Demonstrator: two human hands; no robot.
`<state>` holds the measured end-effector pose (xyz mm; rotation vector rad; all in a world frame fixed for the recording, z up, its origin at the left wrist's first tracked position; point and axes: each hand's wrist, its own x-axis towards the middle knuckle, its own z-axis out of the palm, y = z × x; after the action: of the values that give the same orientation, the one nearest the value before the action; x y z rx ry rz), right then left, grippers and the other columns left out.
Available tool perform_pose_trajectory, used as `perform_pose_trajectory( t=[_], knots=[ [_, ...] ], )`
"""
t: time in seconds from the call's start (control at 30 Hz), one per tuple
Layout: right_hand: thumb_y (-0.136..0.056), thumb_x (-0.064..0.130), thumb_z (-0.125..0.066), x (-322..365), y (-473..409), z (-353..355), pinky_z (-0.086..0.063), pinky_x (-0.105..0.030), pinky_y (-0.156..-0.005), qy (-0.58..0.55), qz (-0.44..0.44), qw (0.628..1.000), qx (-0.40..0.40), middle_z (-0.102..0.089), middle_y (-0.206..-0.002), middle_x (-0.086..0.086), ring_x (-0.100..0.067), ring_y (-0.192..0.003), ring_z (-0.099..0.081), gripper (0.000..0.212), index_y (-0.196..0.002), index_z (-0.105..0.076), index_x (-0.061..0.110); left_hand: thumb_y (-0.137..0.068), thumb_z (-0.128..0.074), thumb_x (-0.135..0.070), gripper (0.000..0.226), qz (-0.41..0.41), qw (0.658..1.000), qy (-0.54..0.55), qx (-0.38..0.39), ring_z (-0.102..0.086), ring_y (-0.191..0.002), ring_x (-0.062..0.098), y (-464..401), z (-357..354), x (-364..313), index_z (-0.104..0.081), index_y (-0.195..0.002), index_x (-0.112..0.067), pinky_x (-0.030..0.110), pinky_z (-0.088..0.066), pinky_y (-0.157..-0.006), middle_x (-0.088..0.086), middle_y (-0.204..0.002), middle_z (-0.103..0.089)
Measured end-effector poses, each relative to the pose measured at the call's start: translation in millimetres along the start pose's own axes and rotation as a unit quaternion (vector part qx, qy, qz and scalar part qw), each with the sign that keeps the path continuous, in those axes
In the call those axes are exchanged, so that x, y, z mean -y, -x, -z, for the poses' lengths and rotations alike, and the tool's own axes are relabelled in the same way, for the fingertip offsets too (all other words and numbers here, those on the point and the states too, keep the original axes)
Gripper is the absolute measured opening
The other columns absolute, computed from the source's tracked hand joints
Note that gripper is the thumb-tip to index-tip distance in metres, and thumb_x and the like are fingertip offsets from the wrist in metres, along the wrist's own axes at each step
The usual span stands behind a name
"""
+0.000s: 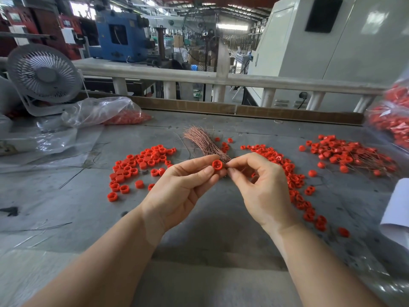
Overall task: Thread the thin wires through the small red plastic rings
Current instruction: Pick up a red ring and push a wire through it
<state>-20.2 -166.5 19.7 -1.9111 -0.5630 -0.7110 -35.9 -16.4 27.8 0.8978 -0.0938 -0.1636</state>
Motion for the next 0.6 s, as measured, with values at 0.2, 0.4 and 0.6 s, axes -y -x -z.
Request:
perform_pose_trajectory(
  t=[0.2, 0.4, 0.6],
  knots=[
    [-0.077, 0.009, -0.063, -1.9, 0.3, -1.2, -0.036, -0.005, -0.06, 0.011, 0.015, 1.0, -0.005, -0.064, -0.072, 0.003, -0.001, -0.065, -0.054, 0.008, -0.077, -0.069, 0.015, -0.067, -0.058, 0.0, 0.024, 0.011, 1.0, -0.006, 0.002, -0.071, -0.081, 0.017, -0.2, 1.0, -1.2, -0.076, -0.083, -0.006, 0.017, -0.055, -0.065, 0.012, -0.084, -0.073],
    [-0.077, 0.006, -0.065, -3.9, 0.2, -1.1, -0.035, -0.004, -0.06, 0.028, 0.028, 0.999, -0.003, -0.063, -0.074, 0.004, 0.0, -0.067, -0.053, 0.009, -0.078, -0.07, 0.014, -0.066, -0.062, -0.005, 0.021, 0.014, 1.0, 0.0, -0.004, -0.071, -0.081, 0.019, -1.8, 1.4, -1.1, -0.075, -0.081, -0.004, 0.02, -0.055, -0.076, 0.014, -0.085, -0.073],
    [-0.077, 0.006, -0.065, -3.7, -0.1, -0.8, -0.035, -0.005, -0.061, 0.039, 0.031, 0.999, 0.001, -0.062, -0.073, 0.006, -0.001, -0.068, -0.053, 0.008, -0.078, -0.07, 0.012, -0.066, -0.06, -0.001, 0.022, 0.01, 1.0, -0.017, -0.017, -0.071, -0.08, 0.018, -1.2, 0.7, -0.1, -0.075, -0.082, -0.004, 0.019, -0.056, -0.072, 0.013, -0.085, -0.073]
  ],
)
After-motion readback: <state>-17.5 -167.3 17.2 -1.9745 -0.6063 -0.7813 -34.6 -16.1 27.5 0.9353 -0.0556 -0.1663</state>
